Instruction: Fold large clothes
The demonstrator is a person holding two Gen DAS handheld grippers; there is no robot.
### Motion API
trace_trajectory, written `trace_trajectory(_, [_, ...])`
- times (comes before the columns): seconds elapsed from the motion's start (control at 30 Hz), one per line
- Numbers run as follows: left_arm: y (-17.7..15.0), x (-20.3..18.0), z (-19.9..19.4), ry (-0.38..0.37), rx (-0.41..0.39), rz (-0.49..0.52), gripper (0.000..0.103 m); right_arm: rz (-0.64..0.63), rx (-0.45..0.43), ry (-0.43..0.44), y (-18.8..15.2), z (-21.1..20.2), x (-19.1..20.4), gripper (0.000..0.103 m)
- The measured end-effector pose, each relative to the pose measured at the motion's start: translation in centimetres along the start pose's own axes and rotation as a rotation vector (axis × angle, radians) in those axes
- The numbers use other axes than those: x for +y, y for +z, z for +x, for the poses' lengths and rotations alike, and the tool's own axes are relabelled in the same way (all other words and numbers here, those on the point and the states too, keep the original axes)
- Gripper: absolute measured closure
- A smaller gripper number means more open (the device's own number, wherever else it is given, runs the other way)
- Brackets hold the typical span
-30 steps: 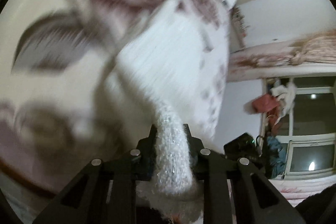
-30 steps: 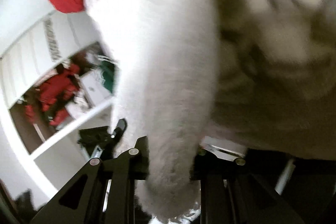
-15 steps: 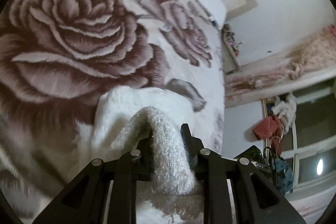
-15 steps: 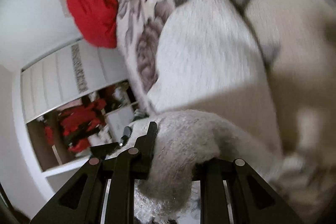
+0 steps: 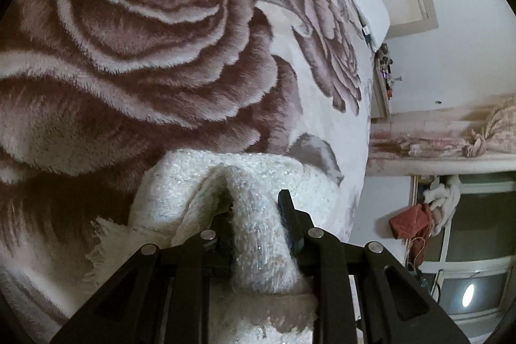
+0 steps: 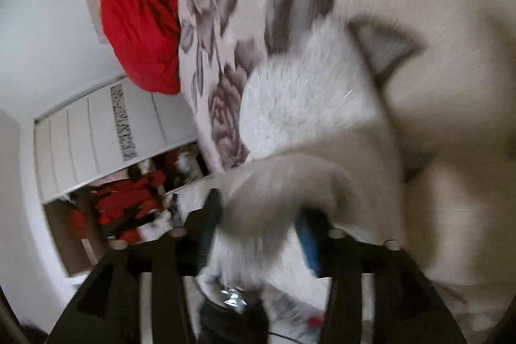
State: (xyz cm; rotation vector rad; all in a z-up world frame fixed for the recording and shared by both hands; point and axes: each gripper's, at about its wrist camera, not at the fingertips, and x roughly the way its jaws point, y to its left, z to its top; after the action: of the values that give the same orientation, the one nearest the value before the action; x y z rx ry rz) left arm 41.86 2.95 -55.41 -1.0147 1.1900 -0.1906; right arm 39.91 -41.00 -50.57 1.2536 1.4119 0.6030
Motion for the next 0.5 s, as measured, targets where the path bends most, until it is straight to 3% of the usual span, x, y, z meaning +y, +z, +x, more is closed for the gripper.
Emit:
trace_trajectory(0.13, [0.3,0.2,-0.1,-0.004,0.012,-0.016,0.084,-0.174,-0.113,-0.149,-2.6,-5.0,2.0,0.039])
trace_trajectory(0.27, [0.0,-0.5,-1.4,0.028,0.040,-0.012,0.080,-0.381,0.046,-0.298,-4.8,-1.5,4.4,0.039])
trace_trajectory(0.33, [-0.3,-1.1,-2.3,0.074,0.074,0.011,0.078,-0.473,0.132,-0.342,-5.0,2.0,5.4,0.039])
trace_trajectory(0.37, [-0.4,-1.4,-2.8,0.112,0.076,0.039,0.070,-0.497,0.178,-0.356,-4.5,4.5,5.9,0.040])
trace_trajectory(0.43, [-0.8,-2.3,-4.3,0.177,0.058,0.114,0.056,-0.502,0.176,-0.423,-3.1,7.3,6.1,0.041])
trace_trajectory(0.47, [-0.9,-2.7,-5.3,0.180,0.029,0.135,0.036,-0.487,0.158,-0.444,-2.0,8.3,6.0,0.043])
trace_trajectory(0.5, [-0.8,-2.8,-6.1,0.183,-0.003,0.148,0.025,-0.471,0.134,-0.464,-1.1,8.7,5.9,0.044])
